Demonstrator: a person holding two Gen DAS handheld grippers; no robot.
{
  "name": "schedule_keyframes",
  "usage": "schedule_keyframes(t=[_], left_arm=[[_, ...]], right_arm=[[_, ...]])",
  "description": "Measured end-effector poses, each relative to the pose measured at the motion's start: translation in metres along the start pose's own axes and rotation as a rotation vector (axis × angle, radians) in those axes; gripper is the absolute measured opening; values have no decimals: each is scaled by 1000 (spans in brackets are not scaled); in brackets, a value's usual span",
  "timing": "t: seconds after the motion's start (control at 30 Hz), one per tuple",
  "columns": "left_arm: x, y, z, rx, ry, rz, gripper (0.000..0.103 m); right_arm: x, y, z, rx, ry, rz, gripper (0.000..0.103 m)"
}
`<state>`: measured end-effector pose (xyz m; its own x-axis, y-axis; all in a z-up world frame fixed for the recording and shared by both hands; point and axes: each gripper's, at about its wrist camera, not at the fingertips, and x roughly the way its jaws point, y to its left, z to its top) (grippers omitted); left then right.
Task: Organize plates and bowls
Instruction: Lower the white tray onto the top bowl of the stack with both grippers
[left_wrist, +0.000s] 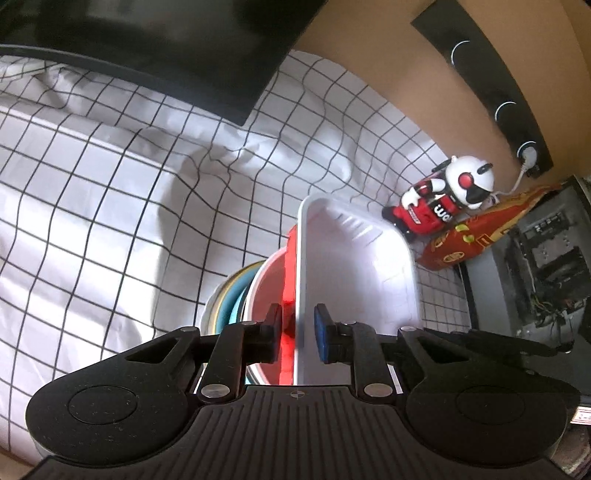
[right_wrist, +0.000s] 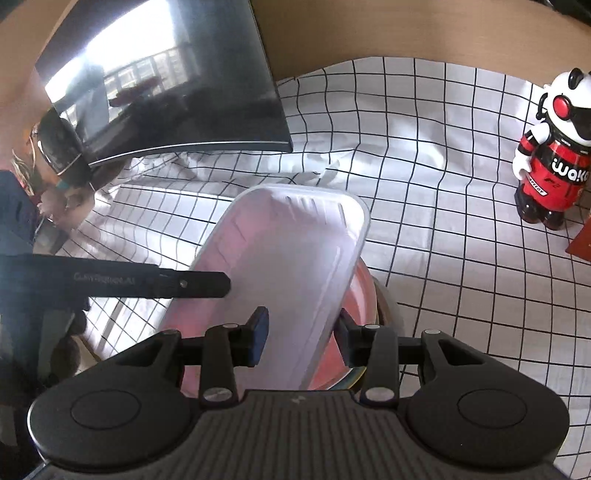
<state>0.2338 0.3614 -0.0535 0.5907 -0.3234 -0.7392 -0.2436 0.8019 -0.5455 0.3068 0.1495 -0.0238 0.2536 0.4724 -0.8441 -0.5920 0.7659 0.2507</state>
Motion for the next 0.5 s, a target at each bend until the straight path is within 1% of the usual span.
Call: schedule_keyframes(t=[0.17,0.3,0.37,0.5], left_arm=[[-7,-9,6,12,-30,-14,22],[-12,-11,12,14,-55,-21,22],[-10,-9,15,0,-49,-27,22],[4,-5,18,-18,1,-16,22]], right_arm=[[6,-5,6,14,-6,-3,40],[-2,-2,12,-3,-44,-1,40],[-3,-3,14,-4,-44,2,40],[1,-7,15,13,-14,-3,40]])
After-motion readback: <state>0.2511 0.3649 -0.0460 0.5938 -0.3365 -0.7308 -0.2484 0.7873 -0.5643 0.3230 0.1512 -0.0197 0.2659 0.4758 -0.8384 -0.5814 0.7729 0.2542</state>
